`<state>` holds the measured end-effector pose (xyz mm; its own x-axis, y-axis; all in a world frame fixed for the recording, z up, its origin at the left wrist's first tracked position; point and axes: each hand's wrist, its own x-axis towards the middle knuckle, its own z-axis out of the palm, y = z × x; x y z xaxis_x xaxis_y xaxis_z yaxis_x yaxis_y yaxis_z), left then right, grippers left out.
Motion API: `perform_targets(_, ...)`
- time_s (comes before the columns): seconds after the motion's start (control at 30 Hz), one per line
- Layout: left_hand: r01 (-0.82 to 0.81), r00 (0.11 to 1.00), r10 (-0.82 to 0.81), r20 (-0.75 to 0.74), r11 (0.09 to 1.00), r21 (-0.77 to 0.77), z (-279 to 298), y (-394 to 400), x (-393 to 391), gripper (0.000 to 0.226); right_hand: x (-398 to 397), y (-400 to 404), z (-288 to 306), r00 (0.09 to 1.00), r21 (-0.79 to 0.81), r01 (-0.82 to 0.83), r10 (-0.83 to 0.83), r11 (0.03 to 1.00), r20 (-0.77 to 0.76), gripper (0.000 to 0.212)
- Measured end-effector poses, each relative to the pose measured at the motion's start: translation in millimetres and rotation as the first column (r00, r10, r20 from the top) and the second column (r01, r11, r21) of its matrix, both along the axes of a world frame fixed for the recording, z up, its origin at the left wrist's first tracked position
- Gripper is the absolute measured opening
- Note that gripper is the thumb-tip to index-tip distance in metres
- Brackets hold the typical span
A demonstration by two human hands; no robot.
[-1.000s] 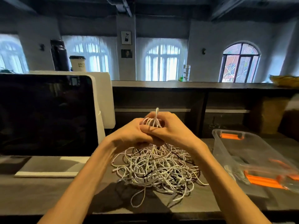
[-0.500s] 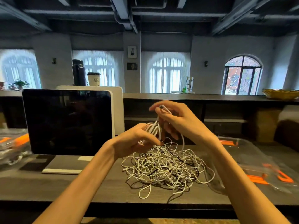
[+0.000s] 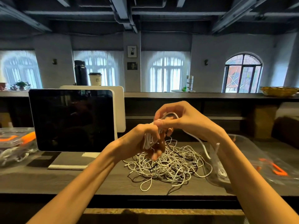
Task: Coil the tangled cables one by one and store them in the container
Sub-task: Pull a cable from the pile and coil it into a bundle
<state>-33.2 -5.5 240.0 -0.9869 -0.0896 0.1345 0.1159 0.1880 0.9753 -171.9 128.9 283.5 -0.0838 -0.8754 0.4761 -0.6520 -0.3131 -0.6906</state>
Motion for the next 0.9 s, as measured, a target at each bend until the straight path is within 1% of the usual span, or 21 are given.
perform_targets(0.07,0.04,0.999,-0.04,0.001,0.995,0.096,1,2,1,0.046,1,0,0,0.999,-0.008,0.013,-0.014,1.0,-0.032,0.014)
perform_targets(0.13,0.081,0.996,-0.084,0.014,0.987,0.139,1,3,0,0.04,1,1,1,0.999,0.001,0.01,-0.01,1.0,-0.034,0.014)
perform_targets(0.17,0.077,0.996,-0.081,0.023,0.987,0.144,1,3,0,0.04,1,2,2,1.0,0.004,0.01,-0.01,1.0,-0.03,0.013)
perform_targets(0.2,0.061,0.997,-0.065,0.028,0.989,0.135,0,-1,-2,0.043,1,3,2,0.999,0.002,0.015,-0.015,1.0,-0.03,0.013)
perform_targets(0.27,0.037,0.998,-0.041,0.037,0.995,0.095,-2,-5,-4,0.059,3,3,1,0.997,-0.028,0.055,-0.056,0.998,-0.053,0.017)
perform_targets(0.3,0.033,0.998,-0.037,0.042,0.996,0.087,-2,-5,-3,0.064,5,3,0,0.994,-0.054,0.083,-0.087,0.995,-0.071,0.02)
perform_targets(0.33,0.027,0.999,-0.032,0.043,0.994,0.102,-2,-5,-2,0.062,7,2,-2,0.989,-0.086,0.108,-0.115,0.99,-0.087,0.022)
perform_targets(0.4,-0.004,0.999,-0.004,0.043,0.982,0.186,1,-3,0,0.048,9,0,-5,0.983,-0.149,0.135,-0.151,0.98,-0.106,0.027)
perform_targets(0.47,-0.034,0.998,0.021,0.057,0.97,0.24,2,-5,1,0.042,10,-2,-9,0.979,-0.165,0.144,-0.166,0.976,-0.122,0.031)
perform_targets(0.53,-0.006,0.995,-0.016,0.095,0.974,0.229,3,-8,2,0.043,10,-3,-13,0.981,-0.134,0.144,-0.159,0.981,-0.115,0.027)
perform_targets(0.6,0.061,0.988,-0.084,0.132,0.983,0.173,4,-9,5,0.046,11,-3,-15,0.991,-0.076,0.103,-0.109,0.992,-0.082,0.028)
perform_targets(0.63,0.077,0.984,-0.097,0.149,0.988,0.135,4,-8,5,0.044,13,-3,-16,0.994,-0.032,0.076,-0.078,0.997,-0.075,0.03)
perform_targets(0.7,0.064,0.981,-0.078,0.177,0.994,0.084,6,-5,7,0.032,16,-4,-17,0.988,0.032,0.06,-0.055,0.998,-0.143,0.025)
perform_targets(0.77,0.048,0.981,-0.066,0.183,0.993,0.103,6,-3,8,0.021,20,-6,-16,0.968,-0.001,0.093,-0.091,0.996,-0.235,0.023)
perform_targets(0.8,0.048,0.983,-0.069,0.172,0.991,0.124,5,-3,9,0.02,21,-6,-16,0.959,-0.038,0.103,-0.109,0.994,-0.261,0.022)
perform_targets(0.9,0.074,0.99,-0.089,0.107,0.987,0.14,3,-2,9,0.029,21,-7,-18,0.954,-0.15,0.116,-0.152,0.982,-0.26,0.022)
